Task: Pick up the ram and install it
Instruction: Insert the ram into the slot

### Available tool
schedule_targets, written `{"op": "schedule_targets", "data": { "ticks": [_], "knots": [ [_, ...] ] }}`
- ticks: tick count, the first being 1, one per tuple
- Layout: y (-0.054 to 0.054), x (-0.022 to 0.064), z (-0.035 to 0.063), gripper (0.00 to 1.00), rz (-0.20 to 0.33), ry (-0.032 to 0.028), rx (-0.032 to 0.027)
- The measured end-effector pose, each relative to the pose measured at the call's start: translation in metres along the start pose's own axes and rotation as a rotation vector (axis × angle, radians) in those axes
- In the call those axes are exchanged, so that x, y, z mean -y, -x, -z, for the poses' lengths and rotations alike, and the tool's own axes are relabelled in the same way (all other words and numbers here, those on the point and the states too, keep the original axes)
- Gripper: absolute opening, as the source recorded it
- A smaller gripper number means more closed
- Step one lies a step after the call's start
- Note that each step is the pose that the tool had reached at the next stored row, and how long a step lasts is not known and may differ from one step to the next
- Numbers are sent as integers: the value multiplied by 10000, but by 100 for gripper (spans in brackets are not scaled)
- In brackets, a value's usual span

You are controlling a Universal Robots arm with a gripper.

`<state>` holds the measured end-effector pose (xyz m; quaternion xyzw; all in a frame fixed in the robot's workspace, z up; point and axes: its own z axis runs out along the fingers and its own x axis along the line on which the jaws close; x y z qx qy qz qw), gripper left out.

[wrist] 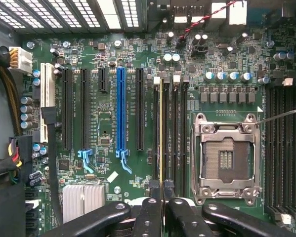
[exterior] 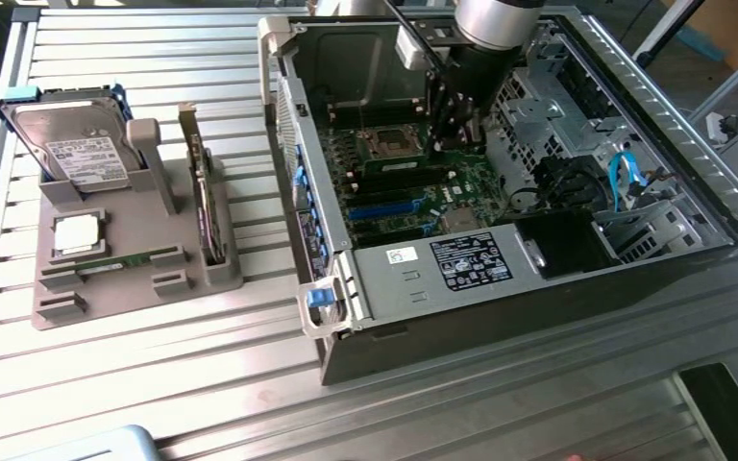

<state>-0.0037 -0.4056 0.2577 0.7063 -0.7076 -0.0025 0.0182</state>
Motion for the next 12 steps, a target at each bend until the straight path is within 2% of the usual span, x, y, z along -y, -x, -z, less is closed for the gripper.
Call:
{"op": "schedule_targets", "data": {
  "ticks": [4,12],
  "knots": [
    [-3,3,-85,12,1,0,1],
    [-2,2,-110,12,0,0,0]
  ]
}}
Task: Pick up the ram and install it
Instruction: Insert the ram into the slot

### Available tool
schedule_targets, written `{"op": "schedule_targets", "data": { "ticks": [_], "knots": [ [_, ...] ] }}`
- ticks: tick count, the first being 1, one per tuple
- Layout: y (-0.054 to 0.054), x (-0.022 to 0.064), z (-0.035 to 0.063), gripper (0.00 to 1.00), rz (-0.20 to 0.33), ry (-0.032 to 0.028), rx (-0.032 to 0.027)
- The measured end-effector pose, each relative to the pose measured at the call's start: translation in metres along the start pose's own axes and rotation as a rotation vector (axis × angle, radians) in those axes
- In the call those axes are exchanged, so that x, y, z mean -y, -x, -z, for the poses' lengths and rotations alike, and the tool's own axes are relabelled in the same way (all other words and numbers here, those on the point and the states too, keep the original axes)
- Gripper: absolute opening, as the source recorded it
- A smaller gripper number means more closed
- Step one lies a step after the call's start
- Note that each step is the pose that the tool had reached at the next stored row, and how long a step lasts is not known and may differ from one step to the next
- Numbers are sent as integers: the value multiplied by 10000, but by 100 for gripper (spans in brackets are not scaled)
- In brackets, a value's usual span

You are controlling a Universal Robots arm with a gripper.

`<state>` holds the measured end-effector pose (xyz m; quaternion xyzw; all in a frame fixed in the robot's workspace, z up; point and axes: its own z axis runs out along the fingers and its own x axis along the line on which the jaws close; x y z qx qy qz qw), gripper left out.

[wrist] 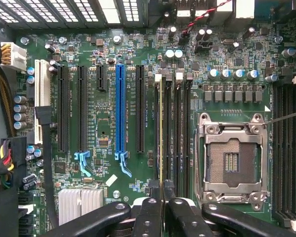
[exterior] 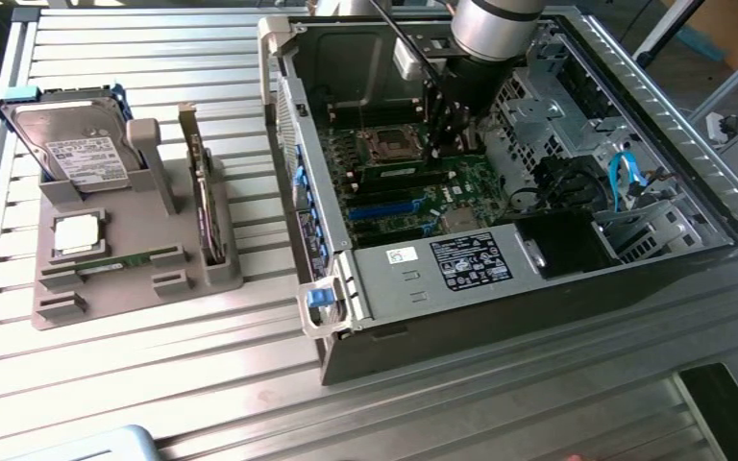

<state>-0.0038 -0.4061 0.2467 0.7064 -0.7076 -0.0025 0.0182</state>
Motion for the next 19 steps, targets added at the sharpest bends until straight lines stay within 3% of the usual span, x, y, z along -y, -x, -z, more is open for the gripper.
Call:
{"op": "schedule_targets", "data": {
  "ticks": [19],
  "knots": [
    [-2,-17,-48,12,0,-9,2]
  ]
}}
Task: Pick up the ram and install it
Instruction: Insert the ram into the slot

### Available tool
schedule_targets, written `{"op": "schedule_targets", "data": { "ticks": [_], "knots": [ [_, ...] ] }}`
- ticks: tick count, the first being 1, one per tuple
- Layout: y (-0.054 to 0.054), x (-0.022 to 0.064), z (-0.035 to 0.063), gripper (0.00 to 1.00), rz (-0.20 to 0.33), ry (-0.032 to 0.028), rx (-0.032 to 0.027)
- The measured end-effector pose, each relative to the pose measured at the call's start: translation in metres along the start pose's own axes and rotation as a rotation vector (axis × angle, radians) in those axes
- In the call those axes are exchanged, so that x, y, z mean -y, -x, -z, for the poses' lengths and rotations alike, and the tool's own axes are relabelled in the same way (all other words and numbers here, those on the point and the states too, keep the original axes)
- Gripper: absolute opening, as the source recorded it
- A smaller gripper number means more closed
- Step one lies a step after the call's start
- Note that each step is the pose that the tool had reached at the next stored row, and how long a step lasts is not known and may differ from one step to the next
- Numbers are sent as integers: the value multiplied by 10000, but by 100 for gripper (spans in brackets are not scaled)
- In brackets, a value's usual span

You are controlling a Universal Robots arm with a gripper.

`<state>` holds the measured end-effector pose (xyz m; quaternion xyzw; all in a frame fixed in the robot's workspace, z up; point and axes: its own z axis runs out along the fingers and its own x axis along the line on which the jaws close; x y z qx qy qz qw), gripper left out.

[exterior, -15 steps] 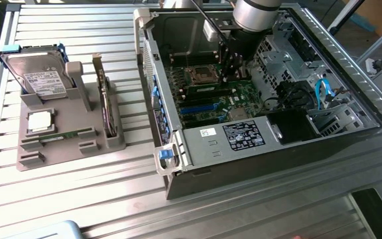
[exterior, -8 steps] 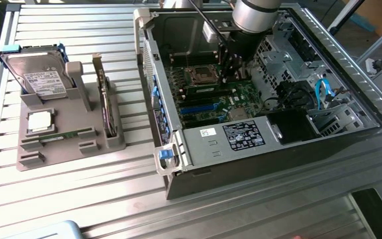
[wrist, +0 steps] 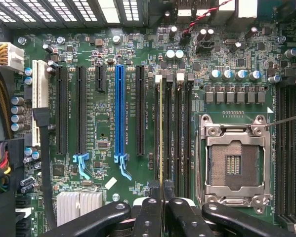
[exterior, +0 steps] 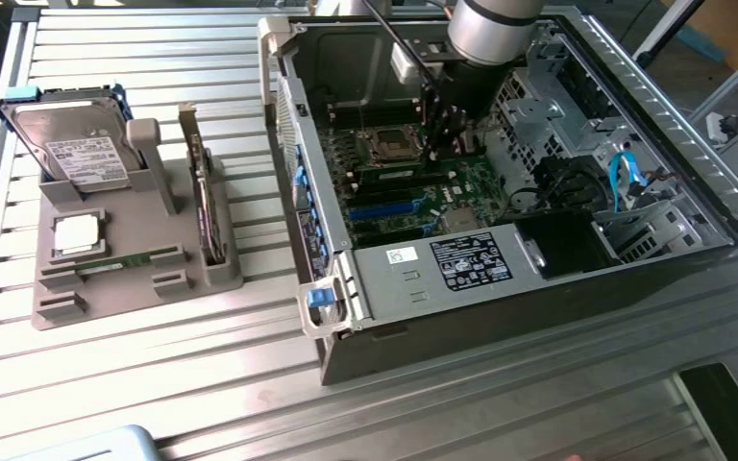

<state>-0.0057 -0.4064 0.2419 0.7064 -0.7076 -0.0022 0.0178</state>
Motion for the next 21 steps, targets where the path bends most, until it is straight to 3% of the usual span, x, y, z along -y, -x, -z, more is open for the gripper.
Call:
{"op": "schedule_targets", "data": {
  "ticks": [21],
  "knots": [
    [0,-5,-26,12,-44,-7,-2]
  ]
}}
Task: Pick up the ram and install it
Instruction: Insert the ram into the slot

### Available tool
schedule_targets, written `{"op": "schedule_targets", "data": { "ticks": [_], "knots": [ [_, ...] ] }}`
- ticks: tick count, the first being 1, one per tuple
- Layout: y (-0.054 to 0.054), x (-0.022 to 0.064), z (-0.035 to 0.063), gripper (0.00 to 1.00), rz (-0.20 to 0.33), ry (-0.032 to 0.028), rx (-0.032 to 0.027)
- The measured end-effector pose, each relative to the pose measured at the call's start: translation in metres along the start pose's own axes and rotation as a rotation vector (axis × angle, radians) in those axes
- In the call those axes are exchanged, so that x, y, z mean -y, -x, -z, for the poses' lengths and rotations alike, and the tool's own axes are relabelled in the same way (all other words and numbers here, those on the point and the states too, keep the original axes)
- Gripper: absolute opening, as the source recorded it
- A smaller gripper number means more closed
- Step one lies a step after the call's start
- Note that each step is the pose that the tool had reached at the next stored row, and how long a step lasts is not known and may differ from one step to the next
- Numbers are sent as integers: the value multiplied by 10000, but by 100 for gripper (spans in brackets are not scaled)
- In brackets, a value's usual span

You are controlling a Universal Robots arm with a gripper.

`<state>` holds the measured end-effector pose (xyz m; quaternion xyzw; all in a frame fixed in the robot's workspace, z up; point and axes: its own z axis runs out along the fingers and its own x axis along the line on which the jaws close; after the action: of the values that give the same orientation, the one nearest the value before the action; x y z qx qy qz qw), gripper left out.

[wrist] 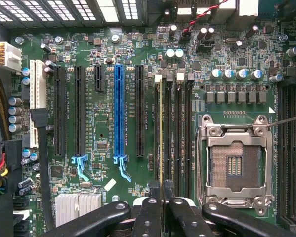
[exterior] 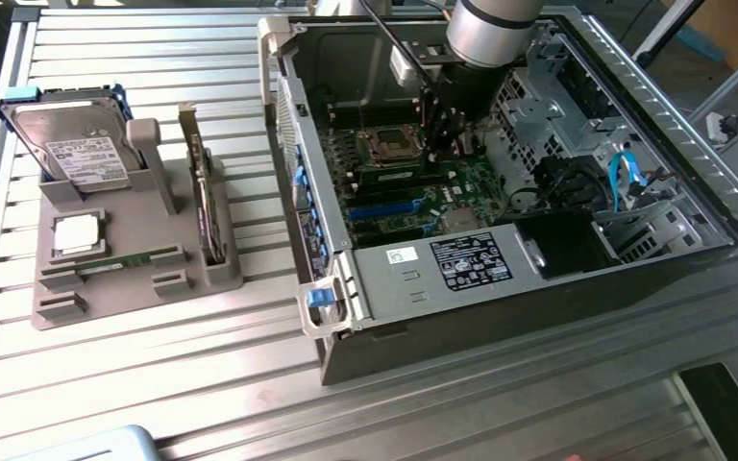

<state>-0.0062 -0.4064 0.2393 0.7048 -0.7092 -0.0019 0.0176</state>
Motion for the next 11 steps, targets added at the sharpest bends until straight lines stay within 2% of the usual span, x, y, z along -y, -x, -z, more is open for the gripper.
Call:
{"op": "schedule_targets", "data": {
  "ticks": [11],
  "knots": [
    [0,-2,-17,12,-9,-3,1]
  ]
}}
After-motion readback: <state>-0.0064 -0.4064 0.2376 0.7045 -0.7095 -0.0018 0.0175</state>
